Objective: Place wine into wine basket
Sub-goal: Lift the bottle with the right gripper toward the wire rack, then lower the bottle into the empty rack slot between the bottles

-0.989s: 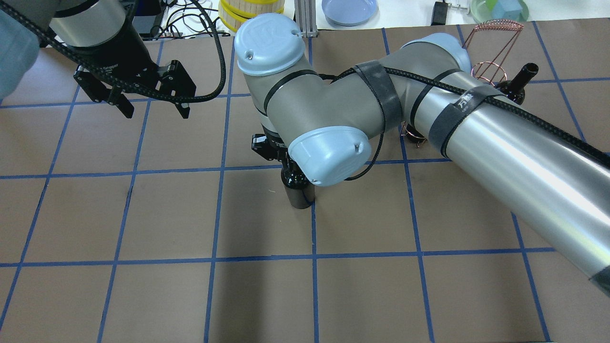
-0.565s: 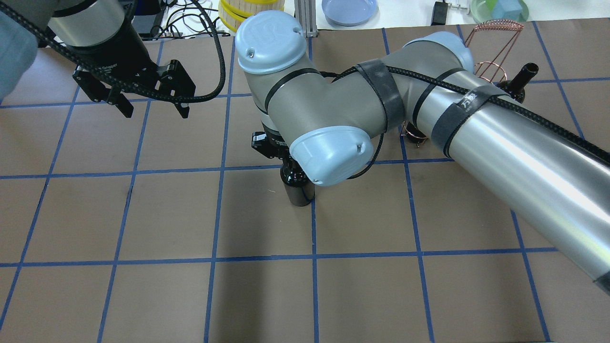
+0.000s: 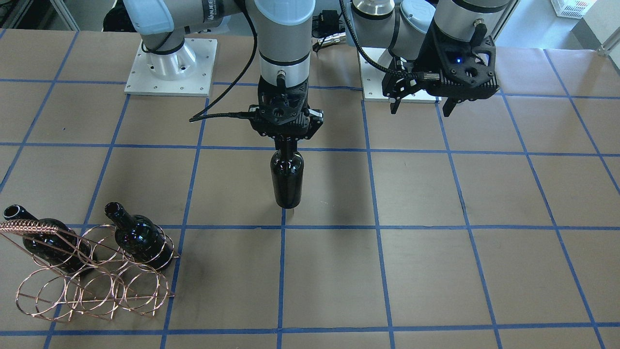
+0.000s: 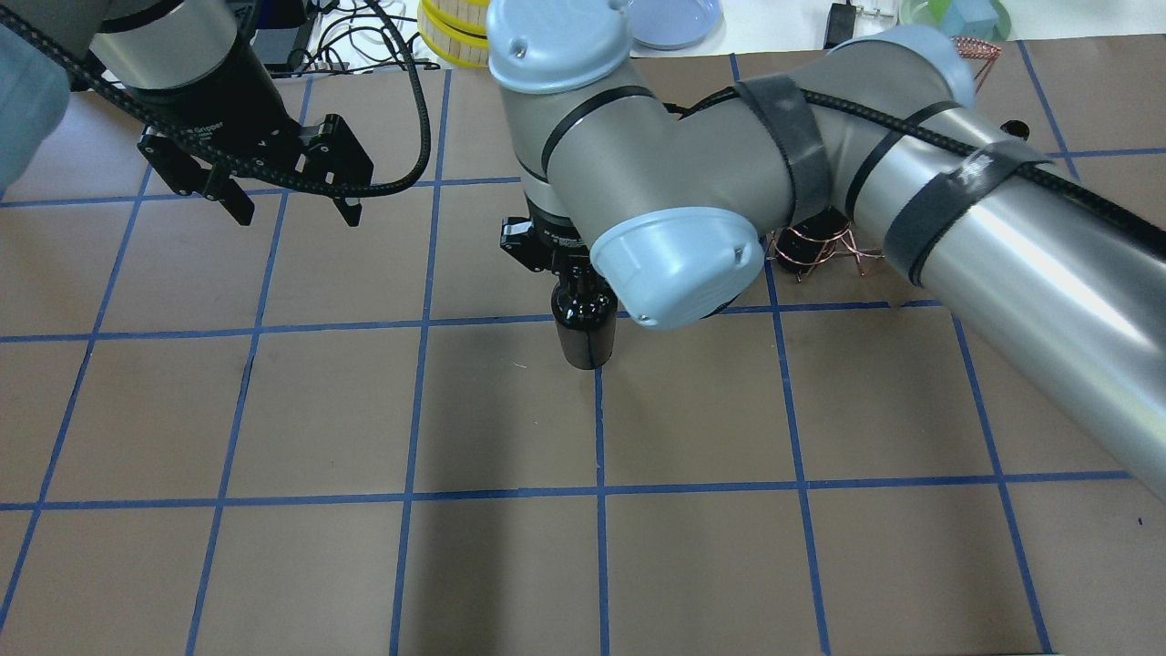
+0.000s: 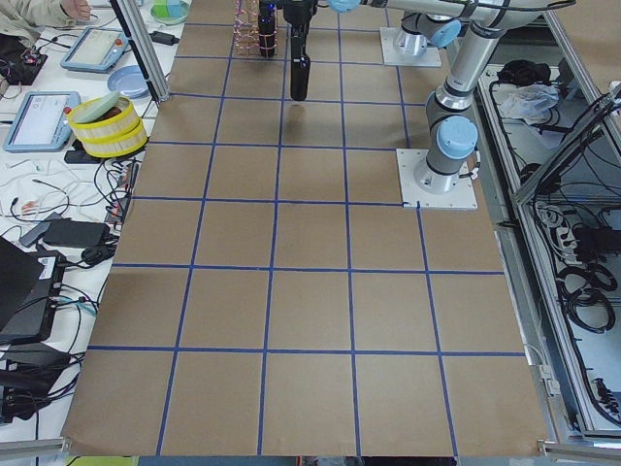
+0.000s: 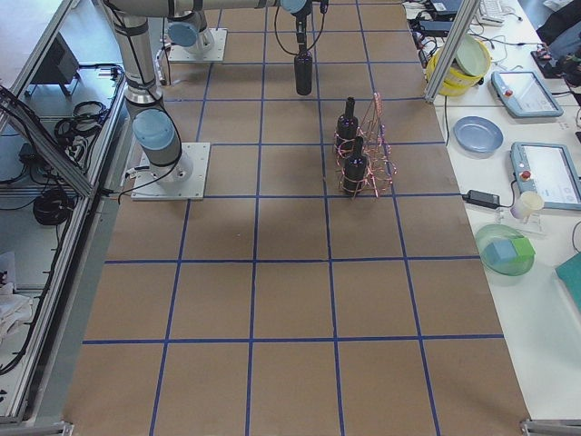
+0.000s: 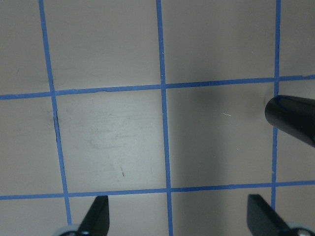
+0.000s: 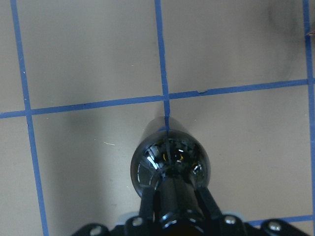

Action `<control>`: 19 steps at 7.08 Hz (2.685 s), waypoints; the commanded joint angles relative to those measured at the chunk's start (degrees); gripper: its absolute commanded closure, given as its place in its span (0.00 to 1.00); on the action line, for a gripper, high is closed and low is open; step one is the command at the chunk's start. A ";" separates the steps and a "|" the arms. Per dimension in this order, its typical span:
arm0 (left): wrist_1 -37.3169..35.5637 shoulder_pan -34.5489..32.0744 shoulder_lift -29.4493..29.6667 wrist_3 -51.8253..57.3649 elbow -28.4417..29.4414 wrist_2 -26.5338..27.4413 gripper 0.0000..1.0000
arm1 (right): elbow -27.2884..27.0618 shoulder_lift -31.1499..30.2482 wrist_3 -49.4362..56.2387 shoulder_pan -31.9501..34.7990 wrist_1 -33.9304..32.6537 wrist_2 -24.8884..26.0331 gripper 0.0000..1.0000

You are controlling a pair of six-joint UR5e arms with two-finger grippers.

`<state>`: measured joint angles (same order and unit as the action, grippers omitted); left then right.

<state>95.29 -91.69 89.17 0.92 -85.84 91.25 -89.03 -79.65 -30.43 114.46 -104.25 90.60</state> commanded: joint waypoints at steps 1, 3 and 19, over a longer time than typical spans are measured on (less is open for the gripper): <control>-0.02 -0.07 -0.31 0.31 -0.55 0.15 0.00 | 0.26 -5.31 5.27 -6.50 4.65 -0.86 1.00; -0.02 -0.07 -0.40 -0.04 -0.65 -0.02 0.00 | 4.36 -7.10 10.61 -13.00 10.50 -2.27 1.00; -0.11 -0.07 -0.49 -0.12 -0.65 0.06 0.00 | 15.91 3.45 41.42 -38.09 13.02 -1.74 1.00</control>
<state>95.26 -91.76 88.71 0.79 -86.56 91.25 -72.69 -76.52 11.03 76.21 -91.15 88.93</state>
